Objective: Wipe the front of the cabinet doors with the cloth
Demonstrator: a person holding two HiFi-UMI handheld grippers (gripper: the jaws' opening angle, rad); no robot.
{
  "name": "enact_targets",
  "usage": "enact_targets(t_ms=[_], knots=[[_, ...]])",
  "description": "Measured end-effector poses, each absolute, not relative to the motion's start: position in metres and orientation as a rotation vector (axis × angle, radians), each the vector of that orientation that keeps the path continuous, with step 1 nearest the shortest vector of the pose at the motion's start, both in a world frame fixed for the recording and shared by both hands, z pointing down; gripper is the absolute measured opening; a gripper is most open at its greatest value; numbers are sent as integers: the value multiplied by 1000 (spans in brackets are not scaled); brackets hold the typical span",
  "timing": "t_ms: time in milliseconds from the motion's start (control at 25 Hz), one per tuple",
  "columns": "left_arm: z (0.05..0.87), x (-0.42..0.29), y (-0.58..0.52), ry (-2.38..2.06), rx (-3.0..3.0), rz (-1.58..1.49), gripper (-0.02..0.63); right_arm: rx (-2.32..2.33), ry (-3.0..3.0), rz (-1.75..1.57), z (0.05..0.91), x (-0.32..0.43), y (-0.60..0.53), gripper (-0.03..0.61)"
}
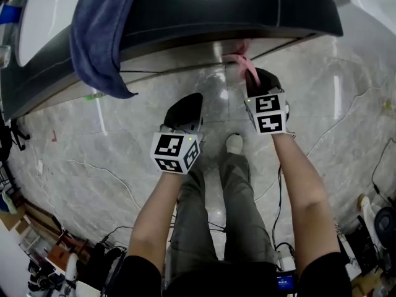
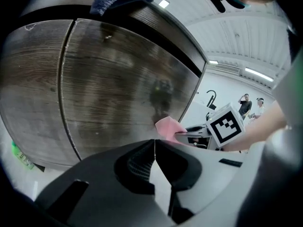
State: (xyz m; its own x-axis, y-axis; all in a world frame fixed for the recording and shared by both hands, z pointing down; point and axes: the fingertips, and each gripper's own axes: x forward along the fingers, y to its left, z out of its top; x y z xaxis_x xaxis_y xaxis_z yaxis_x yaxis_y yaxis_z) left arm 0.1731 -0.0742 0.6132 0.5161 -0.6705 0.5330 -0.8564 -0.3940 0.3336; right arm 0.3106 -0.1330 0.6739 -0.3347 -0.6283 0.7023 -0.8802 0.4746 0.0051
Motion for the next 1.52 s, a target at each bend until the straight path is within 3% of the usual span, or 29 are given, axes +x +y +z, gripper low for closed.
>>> enact_targets(t_ms=[760, 1520], knots=[[608, 197, -76, -1242, 2160, 484, 11, 1394, -2105, 603, 629, 340, -90, 41], [513, 168, -25, -1190, 2205, 430, 11, 1541, -2158, 644, 509, 307, -42, 41]])
